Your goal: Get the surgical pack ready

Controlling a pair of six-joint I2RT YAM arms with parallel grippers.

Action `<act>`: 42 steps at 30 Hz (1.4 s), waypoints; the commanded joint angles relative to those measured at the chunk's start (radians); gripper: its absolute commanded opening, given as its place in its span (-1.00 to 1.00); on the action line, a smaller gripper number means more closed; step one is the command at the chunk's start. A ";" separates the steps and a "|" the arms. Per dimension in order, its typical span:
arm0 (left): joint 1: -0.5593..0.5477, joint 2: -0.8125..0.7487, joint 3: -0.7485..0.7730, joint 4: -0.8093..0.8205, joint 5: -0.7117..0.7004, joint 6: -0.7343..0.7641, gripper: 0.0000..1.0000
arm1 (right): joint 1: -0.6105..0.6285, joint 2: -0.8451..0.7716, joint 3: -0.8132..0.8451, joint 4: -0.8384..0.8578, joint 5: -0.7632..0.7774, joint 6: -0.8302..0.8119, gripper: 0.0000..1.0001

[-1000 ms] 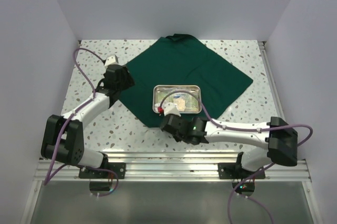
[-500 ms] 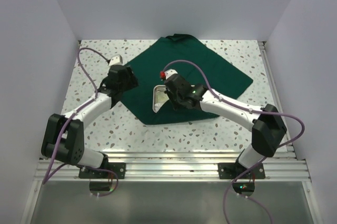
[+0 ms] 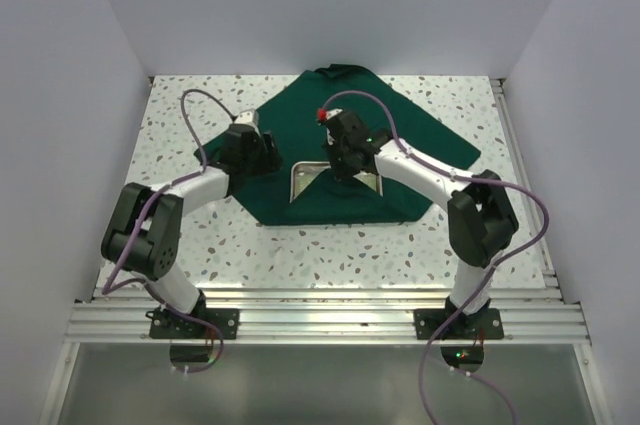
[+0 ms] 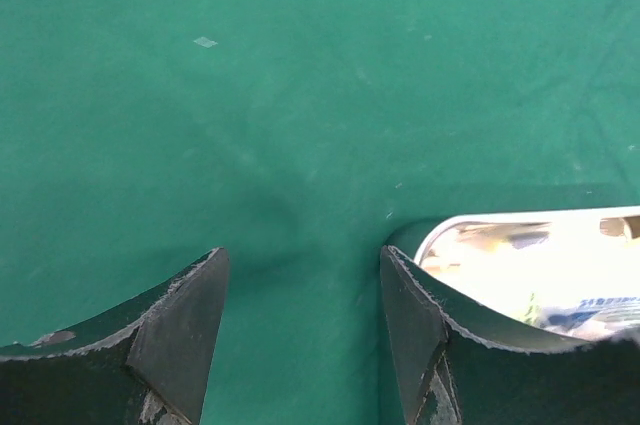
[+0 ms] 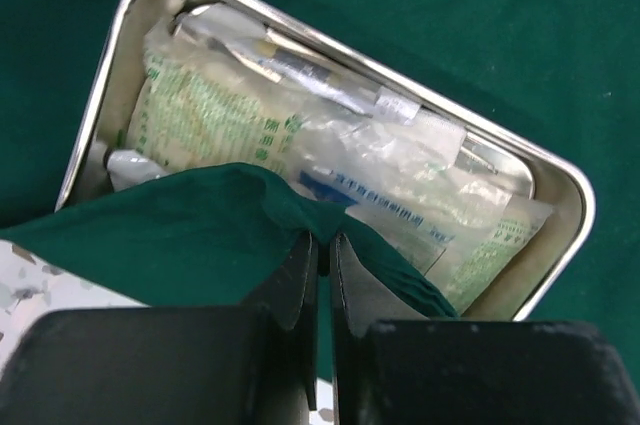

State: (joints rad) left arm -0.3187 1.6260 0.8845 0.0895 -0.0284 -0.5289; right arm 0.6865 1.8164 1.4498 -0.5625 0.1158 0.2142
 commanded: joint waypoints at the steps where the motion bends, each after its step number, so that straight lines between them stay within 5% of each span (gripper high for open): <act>1: -0.011 0.047 0.088 0.070 0.076 0.036 0.32 | -0.033 0.029 0.076 0.038 -0.067 -0.022 -1.00; 19: -0.016 0.106 0.151 0.144 0.257 0.125 0.30 | -0.140 0.287 0.339 -0.011 -0.179 -0.055 -1.00; 28: -0.031 0.107 0.126 0.200 0.424 0.194 0.22 | -0.177 0.311 0.388 -0.023 -0.261 -0.064 -0.91; 42: -0.065 0.233 0.261 0.127 0.443 0.237 0.11 | -0.180 0.299 0.408 -0.039 -0.323 -0.072 -0.87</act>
State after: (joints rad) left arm -0.3756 1.8385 1.0828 0.2108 0.3920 -0.3218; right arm 0.5102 2.1254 1.8091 -0.6052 -0.1772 0.1616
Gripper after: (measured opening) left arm 0.560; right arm 0.067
